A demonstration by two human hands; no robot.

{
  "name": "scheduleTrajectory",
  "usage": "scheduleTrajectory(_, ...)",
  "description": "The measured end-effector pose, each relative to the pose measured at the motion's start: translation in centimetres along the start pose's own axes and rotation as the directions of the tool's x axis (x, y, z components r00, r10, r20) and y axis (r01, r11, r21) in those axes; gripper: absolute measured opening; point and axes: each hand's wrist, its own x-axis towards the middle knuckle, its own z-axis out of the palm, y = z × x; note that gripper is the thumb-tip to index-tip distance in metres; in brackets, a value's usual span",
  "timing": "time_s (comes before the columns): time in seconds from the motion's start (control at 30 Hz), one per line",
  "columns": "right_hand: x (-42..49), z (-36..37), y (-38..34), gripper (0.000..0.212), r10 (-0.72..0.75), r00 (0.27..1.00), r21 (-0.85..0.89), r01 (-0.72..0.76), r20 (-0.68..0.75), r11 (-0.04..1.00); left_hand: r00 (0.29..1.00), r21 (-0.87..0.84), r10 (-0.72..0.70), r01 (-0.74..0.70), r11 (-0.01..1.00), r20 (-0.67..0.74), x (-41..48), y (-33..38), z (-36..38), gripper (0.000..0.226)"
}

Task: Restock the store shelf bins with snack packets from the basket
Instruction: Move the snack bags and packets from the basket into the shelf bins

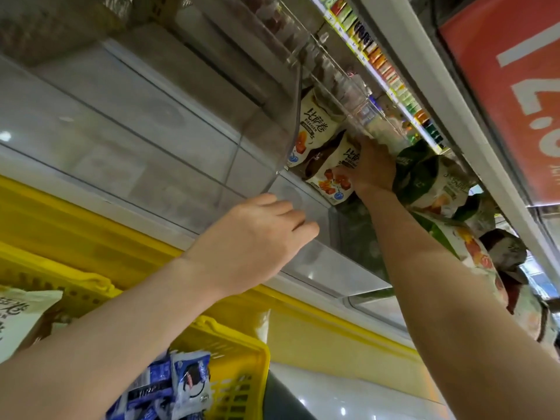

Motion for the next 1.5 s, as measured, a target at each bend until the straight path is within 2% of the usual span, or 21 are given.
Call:
scheduleTrajectory(0.17, -1.2, -0.5, -0.4, 0.08, 0.024, 0.999, 0.152, -0.028, 0.03, 0.988, 0.999, -0.005, -0.029, 0.029, 1.0, 0.029, 0.1, 0.2, 0.0, 0.011)
scheduleTrajectory(0.3, -4.4, -2.7, -1.8, 0.065, 0.014, 0.997, 0.308, -0.035, 0.071, 0.951, 0.99, -0.009, -0.087, 0.089, 0.996, 0.113, 0.4, 0.8, -0.8, 0.016)
scheduleTrajectory(0.47, -12.4, -6.7, -3.3, 0.053, -0.104, 0.993, 0.517, 0.057, 0.062, 0.854, 0.963, 0.009, -0.174, 0.176, 0.984, 0.204, 0.4, 2.0, -1.9, 0.028)
scheduleTrajectory(0.57, -17.9, -8.2, -3.7, 0.048, -0.219, 0.966, 0.555, 0.108, 0.137, 0.825, 0.944, 0.057, -0.234, 0.227, 0.972, 0.232, 0.0, 3.0, -2.8, 0.031)
scheduleTrajectory(0.67, -22.9, -8.8, -4.1, 0.054, -0.332, 0.932, 0.466, 0.231, 0.147, 0.854, 0.912, 0.082, -0.297, 0.285, 0.955, 0.284, -1.3, 4.4, -4.3, 0.038)
scheduleTrajectory(0.73, -25.4, -9.1, -4.6, 0.056, -0.353, 0.929, 0.436, 0.273, 0.112, 0.858, 0.892, 0.082, -0.328, 0.319, 0.944, 0.311, -2.8, 5.2, -5.7, 0.039)
scheduleTrajectory(0.83, -28.7, -9.3, -6.1, 0.044, -0.354, 0.933, 0.491, 0.278, 0.068, 0.825, 0.882, 0.138, -0.353, 0.325, 0.935, 0.313, -5.9, 6.2, -8.6, 0.034)
scheduleTrajectory(0.93, -32.1, -8.8, -9.0, 0.034, -0.392, 0.918, 0.563, 0.291, 0.064, 0.773, 0.867, 0.205, -0.443, 0.402, 0.892, 0.226, -10.5, 6.3, -11.5, 0.024)
scheduleTrajectory(1.0, -34.0, -8.0, -11.6, 0.033, -0.438, 0.895, 0.606, 0.305, 0.081, 0.735, 0.8, 0.245, -0.575, 0.531, 0.812, 0.173, -14.2, 5.5, -13.2, 0.017)
scheduleTrajectory(1.13, -37.0, -5.5, -17.8, 0.039, -0.542, 0.818, 0.696, 0.275, 0.193, 0.663, 0.507, 0.344, -0.855, 0.788, 0.511, 0.11, -21.3, 3.1, -15.4, 0.02)
scheduleTrajectory(1.2, -38.1, -4.2, -20.8, 0.044, -0.57, 0.766, 0.743, 0.19, 0.298, 0.642, 0.381, 0.387, -0.915, 0.83, 0.402, 0.132, -24.9, 2.1, -16.0, 0.024)
scheduleTrajectory(1.3, -38.8, -2.5, -24.5, 0.052, -0.546, 0.699, 0.782, -0.032, 0.463, 0.622, 0.17, 0.423, -0.953, 0.867, 0.265, 0.251, -30.0, 1.3, -16.1, 0.033)
scheduleTrajectory(1.33, -38.9, -2.0, -25.6, 0.055, -0.525, 0.677, 0.778, -0.113, 0.515, 0.618, 0.133, 0.365, -0.946, 0.899, 0.24, 0.295, -31.1, 1.2, -16.2, 0.033)
scheduleTrajectory(1.43, -38.7, -1.0, -28.1, 0.061, -0.431, 0.595, 0.72, -0.423, 0.679, 0.55, 0.145, 0.113, -0.927, 0.974, 0.195, 0.345, -33.0, 1.3, -16.4, 0.033)
scheduleTrajectory(1.5, -38.2, -0.5, -29.4, 0.058, -0.388, 0.525, 0.653, -0.587, 0.757, 0.48, 0.108, 0.084, -0.933, 0.986, 0.145, 0.343, -33.8, 1.1, -16.7, 0.03)
